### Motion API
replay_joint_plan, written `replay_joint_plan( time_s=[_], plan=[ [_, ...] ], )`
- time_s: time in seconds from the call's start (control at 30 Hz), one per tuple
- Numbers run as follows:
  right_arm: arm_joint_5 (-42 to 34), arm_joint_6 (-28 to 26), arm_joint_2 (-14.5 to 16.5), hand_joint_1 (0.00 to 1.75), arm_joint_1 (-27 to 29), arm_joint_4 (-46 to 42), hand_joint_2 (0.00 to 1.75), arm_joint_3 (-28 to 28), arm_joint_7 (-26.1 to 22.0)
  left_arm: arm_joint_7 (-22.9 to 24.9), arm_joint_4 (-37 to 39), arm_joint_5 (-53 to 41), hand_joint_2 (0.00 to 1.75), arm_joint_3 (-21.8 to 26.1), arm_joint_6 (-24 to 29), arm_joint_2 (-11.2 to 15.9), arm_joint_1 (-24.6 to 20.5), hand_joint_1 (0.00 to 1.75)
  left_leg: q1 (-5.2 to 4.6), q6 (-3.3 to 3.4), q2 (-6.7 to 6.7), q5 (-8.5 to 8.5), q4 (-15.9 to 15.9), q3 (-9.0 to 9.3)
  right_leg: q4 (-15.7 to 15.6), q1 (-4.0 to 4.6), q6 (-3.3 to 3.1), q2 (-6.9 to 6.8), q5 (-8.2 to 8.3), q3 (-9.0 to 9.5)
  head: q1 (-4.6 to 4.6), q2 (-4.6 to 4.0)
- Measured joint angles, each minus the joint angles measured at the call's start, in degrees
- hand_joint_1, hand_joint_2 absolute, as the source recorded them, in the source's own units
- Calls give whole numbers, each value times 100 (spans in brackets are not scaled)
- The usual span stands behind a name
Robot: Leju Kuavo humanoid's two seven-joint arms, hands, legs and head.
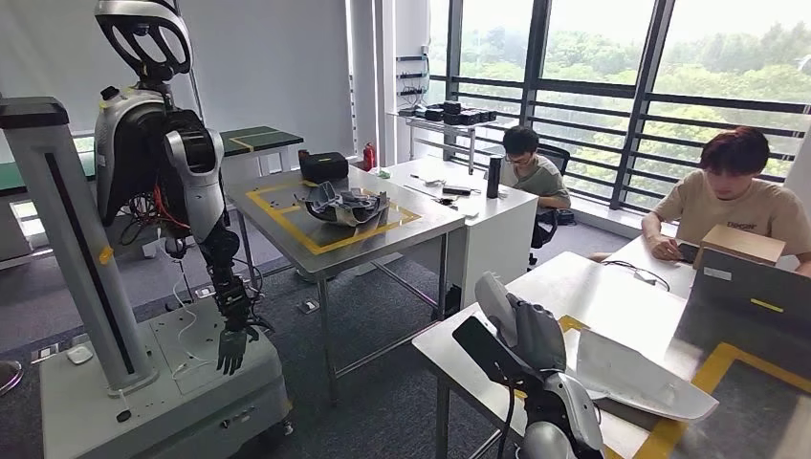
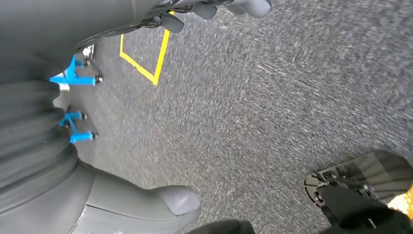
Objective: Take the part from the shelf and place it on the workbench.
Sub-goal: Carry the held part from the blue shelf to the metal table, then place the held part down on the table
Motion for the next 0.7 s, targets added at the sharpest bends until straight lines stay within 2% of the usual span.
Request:
replay_joint_plan(
  time_s=[0.07, 0.1, 0.13, 0.17, 0.2, 0.23, 0.27, 0.3, 0.33, 0.4, 0.43, 0.47, 0.5, 0.53, 0.57, 0.6, 0.63, 0.67, 0.7],
  plan=[
    [-30, -64, -22, 175, 0, 46, 175, -6, -18, 4, -1, -26, 175, -33, -15, 4, -17, 0, 23, -57, -258, -204, 301, -131, -48, -46, -62, 102, 40, 13, -3, 0],
    [-39, -92, -24, 175, 4, 70, 175, -7, -30, 5, -1, -30, 175, -45, -20, 6, -19, 0, 39, -80, -431, -372, 616, -274, -57, -57, -79, 154, 50, 10, -5, -1],
    [-44, -115, -26, 175, 14, 98, 175, -8, -41, 8, 1, -31, 175, -53, -22, 6, -16, 0, 46, -96, -539, -541, 994, -451, -57, -62, -91, 215, 55, 4, -7, -1],
    [-48, -139, -27, 175, 30, 132, 175, -8, -52, 11, 2, -33, 175, -58, -25, 6, -13, 0, 52, -109, -586, -652, 1325, -611, -56, -64, -93, 286, 59, -2, -6, 0],
    [-50, -169, -30, 175, 46, 168, 175, -8, -62, 15, 3, -35, 175, -65, -26, 6, -10, 0, 58, -117, -603, -663, 1499, -705, -54, -65, -89, 360, 63, -7, -7, 0],
    [-50, -207, -32, 175, 58, 205, 175, -8, -69, 19, 3, -38, 175, -74, -27, 7, -10, 0, 65, -121, -612, -568, 1471, -705, -49, -69, -81, 436, 67, -10, -6, 0],
    [-50, -251, -35, 175, 63, 241, 175, -8, -73, 17, 3, -41, 175, -84, -30, 8, -12, 0, 76, -122, -637, -385, 1232, -601, -41, -77, -70, 510, 72, -11, -5, 0],
    [-50, -295, -37, 175, 64, 272, 175, -8, -76, 14, 2, -44, 175, -91, -35, 10, -15, 0, 95, -124, -714, -174, 855, -431, -27, -87, -53, 580, 74, -14, -5, -1],
    [-49, -335, -37, 175, 61, 298, 175, -8, -78, 7, 3, -48, 175, -97, -43, 11, -16, 0, 112, -125, -855, -35, 492, -264, -6, -90, -24, 647, 75, -29, -5, -1],
    [-37, -395, -38, 175, 55, 340, 175, -8, -73, -21, 7, -63, 175, -110, -65, 13, -18, 0, 125, -96, -1067, 60, 85, -70, 18, -103, 58, 779, 99, -87, -5, 1],
    [-28, -420, -43, 175, 58, 363, 175, -8, -68, -34, 8, -73, 175, -119, -75, 13, -19, 0, 111, -63, -1087, 40, 58, -54, 11, -112, 112, 849, 126, -116, -7, 1],
    [-21, -439, -52, 175, 64, 387, 175, -8, -63, -49, 8, -82, 175, -128, -82, 11, -22, 0, 103, -17, -1025, 55, 53, -52, -10, -126, 162, 920, 159, -137, -7, 2],
    [-15, -456, -65, 175, 73, 409, 175, -8, -59, -56, 8, -89, 175, -134, -86, 10, -26, 0, 100, 31, -957, 75, 37, -52, -11, -134, 195, 911, 170, -154, -8, 2],
    [-5, -472, -80, 175, 73, 431, 175, -9, -49, -63, 5, -95, 175, -137, -86, 10, -31, 0, 101, 80, -885, 99, 18, -51, 48, -128, 218, 800, 132, -199, -2, 2],
    [19, -497, -92, 175, 67, 451, 175, -9, -30, -72, 3, -102, 175, -138, -86, 10, -33, 0, 103, 125, -812, 118, -3, -51, 223, -114, 227, 632, 25, -289, 6, 2],
    [49, -528, -99, 175, 61, 470, 175, -10, -6, -77, 1, -111, 175, -139, -86, 12, -32, 0, 92, 159, -736, 128, -13, -55, 520, -102, 227, 436, -141, -428, 12, 2],
    [86, -563, -103, 175, 57, 497, 175, -10, 27, -85, -1, -120, 175, -139, -86, 14, -26, 0, 75, 182, -673, 130, -15, -63, 913, -89, 232, 295, -336, -607, 20, 2],
    [119, -601, -104, 175, 59, 531, 175, -10, 60, -93, 0, -126, 175, -139, -86, 15, -20, 0, 57, 194, -610, 130, -14, -72, 1294, -88, 238, 244, -495, -771, 20, 2],
    [138, -633, -107, 175, 63, 576, 175, -11, 82, -105, 1, -129, 175, -139, -86, 15, -15, 0, 45, 199, -554, 130, -13, -80, 1544, -88, 237, 228, -574, -868, 20, 2]
  ],
)
